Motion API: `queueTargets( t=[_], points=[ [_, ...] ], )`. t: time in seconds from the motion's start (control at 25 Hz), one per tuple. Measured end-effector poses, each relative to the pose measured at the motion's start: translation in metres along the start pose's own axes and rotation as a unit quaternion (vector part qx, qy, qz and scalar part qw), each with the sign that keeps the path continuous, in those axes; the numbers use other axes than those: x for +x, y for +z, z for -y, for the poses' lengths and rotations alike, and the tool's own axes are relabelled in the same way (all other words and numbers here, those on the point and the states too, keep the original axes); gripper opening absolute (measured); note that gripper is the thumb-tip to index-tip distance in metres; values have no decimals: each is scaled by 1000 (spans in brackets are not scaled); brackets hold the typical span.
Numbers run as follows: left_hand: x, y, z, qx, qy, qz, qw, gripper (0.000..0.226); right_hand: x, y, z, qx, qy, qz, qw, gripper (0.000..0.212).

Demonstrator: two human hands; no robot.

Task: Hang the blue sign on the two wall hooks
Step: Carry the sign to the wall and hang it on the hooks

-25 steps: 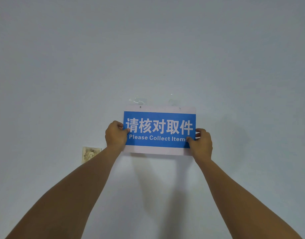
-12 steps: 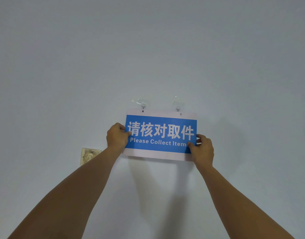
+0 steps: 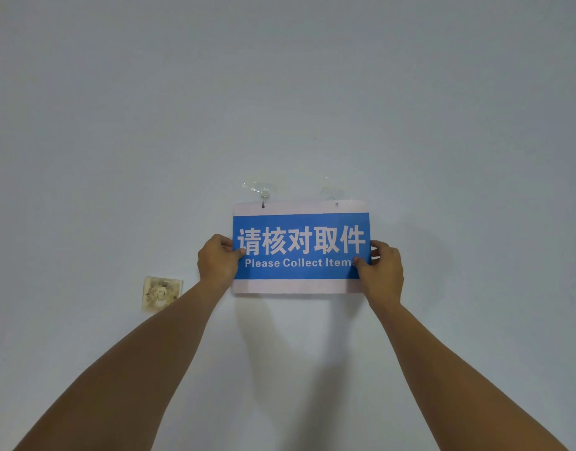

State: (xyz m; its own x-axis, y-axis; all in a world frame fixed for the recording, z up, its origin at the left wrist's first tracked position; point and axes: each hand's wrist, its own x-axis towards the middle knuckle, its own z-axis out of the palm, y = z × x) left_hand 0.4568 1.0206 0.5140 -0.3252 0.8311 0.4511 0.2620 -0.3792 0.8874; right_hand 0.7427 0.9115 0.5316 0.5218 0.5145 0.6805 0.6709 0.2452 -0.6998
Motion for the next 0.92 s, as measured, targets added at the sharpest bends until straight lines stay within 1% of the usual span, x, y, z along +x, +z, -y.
queueTargets(
  t=[0.16,0.36,0.68,0.92],
  points=[
    [-6,4,-1,-28,-14,-7,999,27,10,1,3,-18,-9,2,1000,43],
    [-8,5,0,-32,-17,-14,999,26,17,10,-3,-22,-2,13,1000,43],
    [-8,-2,-4,-19,-13,-29,999,24,17,22,-18,4,1,32,999,44],
    [-3,-4,-2,9,4,-44,999,24,5,37,-31,17,16,38,999,41]
  ],
)
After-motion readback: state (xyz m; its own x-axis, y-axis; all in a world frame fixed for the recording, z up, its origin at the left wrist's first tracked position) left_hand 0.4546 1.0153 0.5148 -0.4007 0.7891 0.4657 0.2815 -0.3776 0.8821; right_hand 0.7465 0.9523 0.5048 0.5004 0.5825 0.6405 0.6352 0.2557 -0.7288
